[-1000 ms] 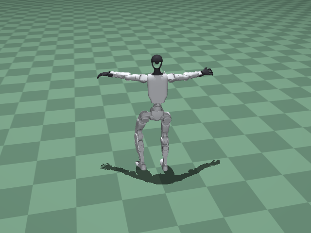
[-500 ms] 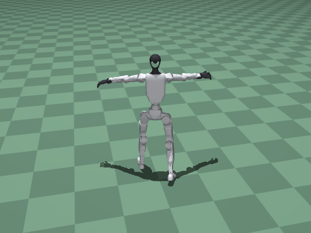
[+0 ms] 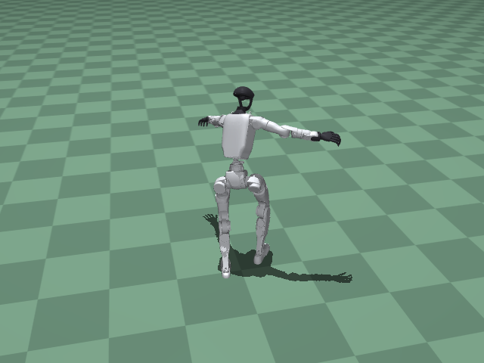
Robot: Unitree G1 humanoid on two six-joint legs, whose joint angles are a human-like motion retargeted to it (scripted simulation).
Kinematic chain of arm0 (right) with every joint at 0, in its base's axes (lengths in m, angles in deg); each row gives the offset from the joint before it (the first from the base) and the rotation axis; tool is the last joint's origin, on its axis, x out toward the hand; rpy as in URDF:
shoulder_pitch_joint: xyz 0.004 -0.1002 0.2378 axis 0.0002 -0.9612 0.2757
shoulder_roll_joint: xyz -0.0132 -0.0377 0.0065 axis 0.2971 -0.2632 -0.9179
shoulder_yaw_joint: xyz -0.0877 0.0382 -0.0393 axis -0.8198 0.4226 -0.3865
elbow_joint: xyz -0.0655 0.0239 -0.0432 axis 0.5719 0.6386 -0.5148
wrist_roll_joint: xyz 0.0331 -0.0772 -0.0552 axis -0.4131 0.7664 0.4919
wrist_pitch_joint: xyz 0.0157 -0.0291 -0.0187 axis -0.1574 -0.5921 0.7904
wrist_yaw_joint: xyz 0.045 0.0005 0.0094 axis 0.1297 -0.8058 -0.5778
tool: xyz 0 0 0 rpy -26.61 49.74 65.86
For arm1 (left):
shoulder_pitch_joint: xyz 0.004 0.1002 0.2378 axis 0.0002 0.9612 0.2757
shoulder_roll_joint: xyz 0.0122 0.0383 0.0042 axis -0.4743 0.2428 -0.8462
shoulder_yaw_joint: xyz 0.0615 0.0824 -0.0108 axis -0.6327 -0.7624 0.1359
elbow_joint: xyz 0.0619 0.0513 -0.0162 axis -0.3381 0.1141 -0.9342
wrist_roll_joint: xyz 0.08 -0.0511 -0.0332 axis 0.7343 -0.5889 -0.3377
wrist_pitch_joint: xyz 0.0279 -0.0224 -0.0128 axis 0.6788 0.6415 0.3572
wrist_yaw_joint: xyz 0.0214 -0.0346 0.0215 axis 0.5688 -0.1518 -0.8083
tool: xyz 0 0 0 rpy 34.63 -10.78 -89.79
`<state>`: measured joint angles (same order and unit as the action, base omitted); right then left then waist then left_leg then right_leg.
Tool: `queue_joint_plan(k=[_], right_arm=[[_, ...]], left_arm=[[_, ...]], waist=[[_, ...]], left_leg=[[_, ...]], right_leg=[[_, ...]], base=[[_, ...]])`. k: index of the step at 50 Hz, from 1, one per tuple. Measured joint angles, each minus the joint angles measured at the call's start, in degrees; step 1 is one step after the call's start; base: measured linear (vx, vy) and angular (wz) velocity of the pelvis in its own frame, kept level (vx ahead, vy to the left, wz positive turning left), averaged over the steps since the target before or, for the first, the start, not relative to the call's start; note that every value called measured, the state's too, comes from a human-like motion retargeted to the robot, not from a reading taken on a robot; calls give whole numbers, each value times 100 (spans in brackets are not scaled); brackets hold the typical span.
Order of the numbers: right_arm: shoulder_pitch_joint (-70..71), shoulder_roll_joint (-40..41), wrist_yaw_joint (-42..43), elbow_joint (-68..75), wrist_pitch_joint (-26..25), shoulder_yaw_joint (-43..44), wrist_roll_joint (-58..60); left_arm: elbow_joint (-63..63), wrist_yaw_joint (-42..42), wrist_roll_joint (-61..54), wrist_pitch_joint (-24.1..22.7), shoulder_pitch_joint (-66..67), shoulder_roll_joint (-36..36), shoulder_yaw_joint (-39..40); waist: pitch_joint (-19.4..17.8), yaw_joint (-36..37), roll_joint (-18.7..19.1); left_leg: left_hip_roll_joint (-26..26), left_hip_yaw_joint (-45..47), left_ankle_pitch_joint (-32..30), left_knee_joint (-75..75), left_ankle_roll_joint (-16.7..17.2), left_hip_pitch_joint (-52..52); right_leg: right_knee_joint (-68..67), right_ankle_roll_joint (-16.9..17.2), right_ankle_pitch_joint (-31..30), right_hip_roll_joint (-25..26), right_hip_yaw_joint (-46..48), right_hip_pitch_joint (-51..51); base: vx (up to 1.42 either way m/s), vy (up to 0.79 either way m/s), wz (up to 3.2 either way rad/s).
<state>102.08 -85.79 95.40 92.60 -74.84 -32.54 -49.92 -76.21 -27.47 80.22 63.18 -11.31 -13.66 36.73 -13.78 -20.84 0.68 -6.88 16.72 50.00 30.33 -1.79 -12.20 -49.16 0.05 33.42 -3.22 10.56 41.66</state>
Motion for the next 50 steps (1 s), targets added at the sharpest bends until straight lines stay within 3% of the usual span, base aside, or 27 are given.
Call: queue_joint_plan(k=[3,8,10,12,14,16,17,18,20,23,27,29,32,35,37,40,43,45,46,48,50], right_arm=[[-338,329,-101,685,-229,276,-253],[-813,767,-139,1208,-566,918,-370],[-899,793,-72,1083,-608,1063,-329],[-923,700,-29,789,-526,1052,-267],[-861,505,-68,419,-434,1018,-117],[-656,301,62,109,-229,984,178],[-558,225,93,-43,-158,984,338],[-464,151,141,-212,-166,947,247],[-282,156,322,-534,-179,906,298],[-300,519,565,-867,-207,816,387],[-312,1253,437,-742,-311,419,438],[-78,1504,251,-464,-394,199,469],[731,1562,120,138,-458,-406,340],[2027,1359,47,821,-505,-1453,154],[2633,1198,84,1066,-608,-1926,166],[3056,1085,152,1247,-623,-2411,278],[2909,1094,190,1243,-443,-2520,342],[2759,1098,129,1230,-327,-2469,360],[2731,1075,66,1231,-287,-2449,357],[2768,987,-13,1234,-242,-2463,314],[3015,825,-45,1255,-280,-2585,206]], left_arm=[[-197,162,-193,110,-45,491,96],[-307,-149,-950,274,1446,915,1263],[-245,-255,-1126,343,2251,804,1890],[-197,-240,-1247,302,3129,588,2492],[-147,-220,-1311,238,4047,323,3229],[-419,-248,-1284,47,4763,117,3642],[-533,-239,-1220,5,5074,43,3880],[-608,-200,-1315,105,5339,21,4082],[-674,-261,-1421,257,5840,86,4519],[-526,-605,-1696,305,6358,544,4912],[-459,-681,-2016,83,6665,1102,4737],[-478,-547,-2071,38,6713,1104,4715],[-344,-414,-2152,41,6830,727,4810],[-117,-239,-1878,89,6999,69,4948],[27,-242,-1549,246,6960,-306,5016],[274,-354,-1156,354,6703,-554,5039],[525,-512,-1172,109,6458,-400,4850],[589,-518,-1261,-116,6372,-290,4655],[559,-484,-1331,-206,6320,-303,4555],[473,-424,-1521,-308,6178,-421,4409],[306,-320,-1756,-288,5821,-708,4285]], waist=[[253,116,-98],[1023,384,-164],[1370,695,-329],[1536,1041,-611],[1421,1331,-661],[1075,1677,-505],[870,1853,-423],[623,1984,-342],[274,2153,-305],[265,2117,-463],[544,2360,-831],[679,2631,-870],[760,2946,-727],[646,2918,-439],[644,2842,-347],[810,2827,-195],[999,2910,214],[1106,2952,526],[1131,2959,598],[1134,2956,575],[953,2829,301]], left_leg=[[-121,544,-284,-313,237,141],[28,1840,-1476,-1979,382,1348],[143,2298,-1667,-1964,196,1660],[126,2157,-1451,-675,-336,1531],[-212,1417,-1121,1583,-678,922],[-407,467,-982,3483,-721,388],[-419,48,-926,4188,-714,209],[-379,-297,-871,4656,-688,97],[-401,-697,-739,5294,-842,-84],[-37,-1207,-746,4902,-1045,-366],[1062,-1784,-1763,2259,-434,91],[1116,-1602,-2210,997,-171,495],[880,-822,-2259,301,-216,842],[493,-8,-1826,610,-543,655],[336,342,-1735,817,-609,296],[234,750,-2356,190,-509,-11],[78,940,-3806,-1473,-322,187],[-77,593,-4876,-2369,-68,201],[-78,65,-5115,-2593,96,134],[33,-862,-5082,-2694,306,-43],[249,-1069,-4462,-1891,215,-367]], right_leg=[[96,-1,-39,-433,149,-538],[2984,520,-1013,-838,1237,-2656],[3609,687,-1633,-1013,1481,-3085],[3826,765,-2150,-1305,1441,-3365],[3855,798,-1966,-1275,983,-3533],[3074,780,-1332,-998,147,-3314],[2489,637,-1021,-835,-314,-3107],[2163,201,-825,-625,-764,-3016],[1587,-58,-681,-336,-1503,-2796],[2556,257,-1441,-357,-2199,-3067],[4311,805,-3393,-637,-2940,-3416],[4400,915,-3706,-737,-2182,-3315],[3494,606,-3128,-794,-1189,-3187],[693,209,-1851,-573,-1467,-2608],[-1144,41,-1137,-727,-1313,-2308],[-2242,-77,-791,-815,-1064,-2584],[-1486,101,-1388,-174,-955,-3459],[-582,85,-1952,116,-741,-4068],[-37,52,-2132,126,-637,-4354],[1120,60,-2000,5,-518,-4828],[2262,174,-1149,-278,-514,-5131]], base=[[-9,-19,-139],[22,-28,-238],[28,-39,-387],[27,-37,-420],[22,-30,-403],[17,-17,-408],[13,-4,-396],[9,3,-361],[7,12,-311],[2,30,-242],[-16,45,-308],[-36,46,-392],[-55,43,-368],[-68,32,-254],[-70,21,-163],[-76,14,-132],[-89,2,-126],[-100,-8,-126],[-106,-13,-123],[-114,-19,-107],[-122,-24,-63]])
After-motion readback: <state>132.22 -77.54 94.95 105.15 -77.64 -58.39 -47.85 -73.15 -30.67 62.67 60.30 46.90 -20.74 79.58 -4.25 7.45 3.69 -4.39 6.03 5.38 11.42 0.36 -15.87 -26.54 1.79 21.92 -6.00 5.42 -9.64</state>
